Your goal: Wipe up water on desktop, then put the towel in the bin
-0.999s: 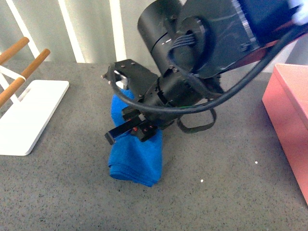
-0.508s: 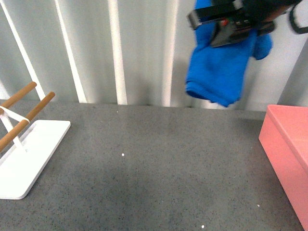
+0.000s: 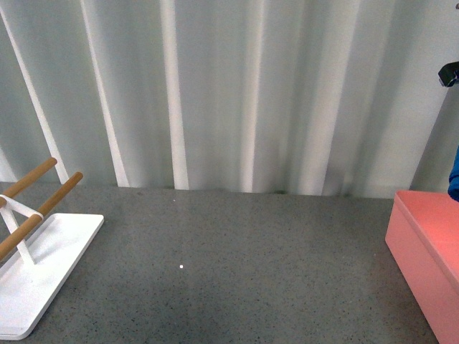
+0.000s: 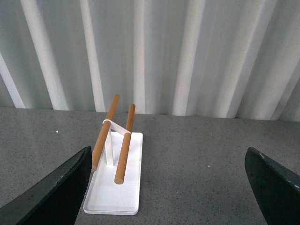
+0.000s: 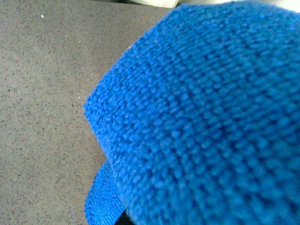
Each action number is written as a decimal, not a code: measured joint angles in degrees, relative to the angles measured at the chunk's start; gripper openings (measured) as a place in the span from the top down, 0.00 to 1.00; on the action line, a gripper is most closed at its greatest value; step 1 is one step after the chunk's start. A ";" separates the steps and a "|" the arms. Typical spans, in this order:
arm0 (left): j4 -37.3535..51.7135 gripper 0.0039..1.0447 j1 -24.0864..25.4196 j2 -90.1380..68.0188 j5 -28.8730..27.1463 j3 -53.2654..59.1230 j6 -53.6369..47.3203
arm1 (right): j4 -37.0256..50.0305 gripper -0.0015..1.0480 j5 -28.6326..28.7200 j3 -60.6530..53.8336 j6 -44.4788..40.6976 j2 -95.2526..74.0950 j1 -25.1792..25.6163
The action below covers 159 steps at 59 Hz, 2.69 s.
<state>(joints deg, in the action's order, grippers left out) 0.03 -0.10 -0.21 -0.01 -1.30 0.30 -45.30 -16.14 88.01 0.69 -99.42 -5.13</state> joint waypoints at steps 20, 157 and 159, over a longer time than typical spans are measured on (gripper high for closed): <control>0.00 0.06 0.00 0.00 0.00 0.00 0.00 | 1.49 0.94 -5.70 -7.85 -1.92 2.34 2.05; 0.00 0.06 0.00 0.11 -0.02 0.00 -0.02 | 97.74 0.78 22.10 -65.29 -1.70 25.44 10.97; 0.00 0.06 0.00 0.13 -0.02 0.00 -0.02 | 97.79 0.85 21.94 -67.28 -1.70 26.69 10.56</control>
<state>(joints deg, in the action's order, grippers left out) 0.03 -0.10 -0.08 -0.03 -1.30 0.27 52.49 5.80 20.73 -1.02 -72.73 5.43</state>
